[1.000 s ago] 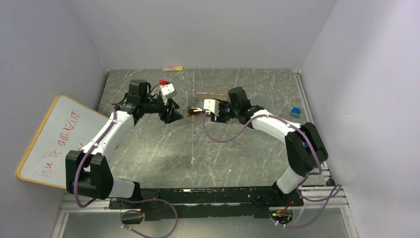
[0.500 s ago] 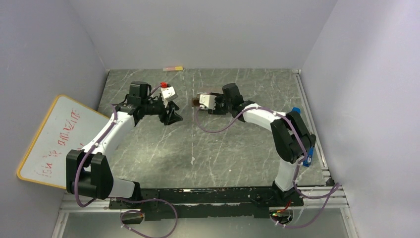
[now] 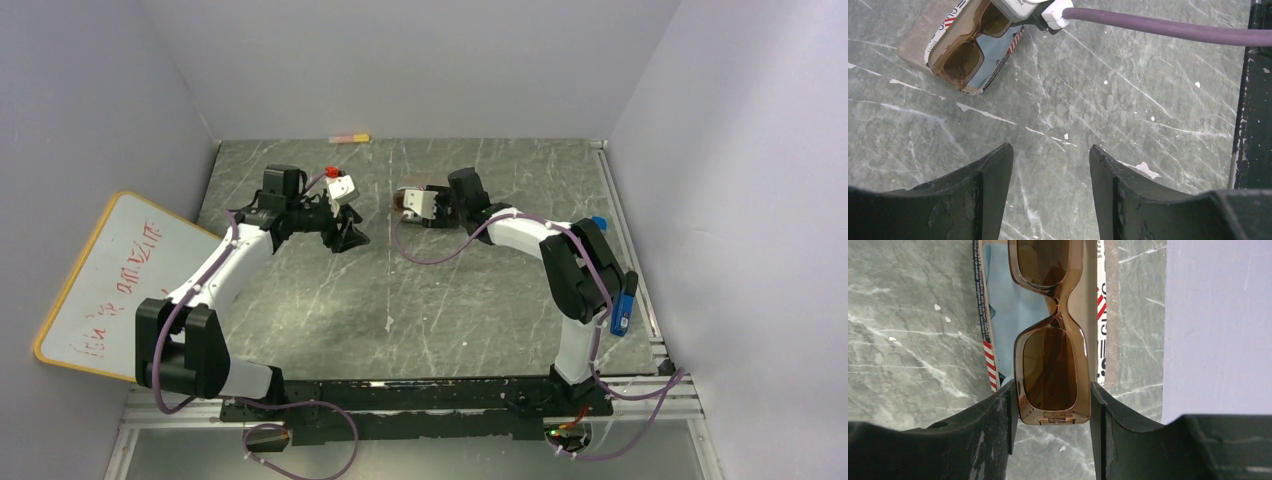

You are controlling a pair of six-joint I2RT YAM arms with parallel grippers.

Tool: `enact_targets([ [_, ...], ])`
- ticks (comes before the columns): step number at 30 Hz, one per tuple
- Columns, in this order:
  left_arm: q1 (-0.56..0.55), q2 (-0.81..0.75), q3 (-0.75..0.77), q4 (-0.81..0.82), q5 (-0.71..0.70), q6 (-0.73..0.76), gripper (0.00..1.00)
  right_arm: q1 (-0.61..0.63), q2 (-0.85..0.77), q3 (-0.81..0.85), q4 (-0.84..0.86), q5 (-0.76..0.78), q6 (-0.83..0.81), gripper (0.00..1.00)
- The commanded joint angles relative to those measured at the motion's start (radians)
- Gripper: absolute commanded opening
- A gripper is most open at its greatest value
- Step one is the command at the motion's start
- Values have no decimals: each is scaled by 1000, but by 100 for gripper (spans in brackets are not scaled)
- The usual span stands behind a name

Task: Organize the sunglasses
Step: Place the sunglasses in the sunglasses case.

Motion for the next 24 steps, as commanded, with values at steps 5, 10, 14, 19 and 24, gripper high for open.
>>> enact_targets([
  [5,2,-1,-4,3,33,30,62,-14,1,18,52,14,-40,41],
  [10,2,3,-4,3,33,29,62,-19,8,20,45,13,-48,41],
  [14,2,7,-2,0,35,29,62,-20,14,22,30,6,-63,41],
  [19,2,7,-3,0,36,31,62,-21,17,10,24,-7,-74,41],
  [24,2,10,-1,-3,39,32,62,-21,28,7,31,4,-80,41],
])
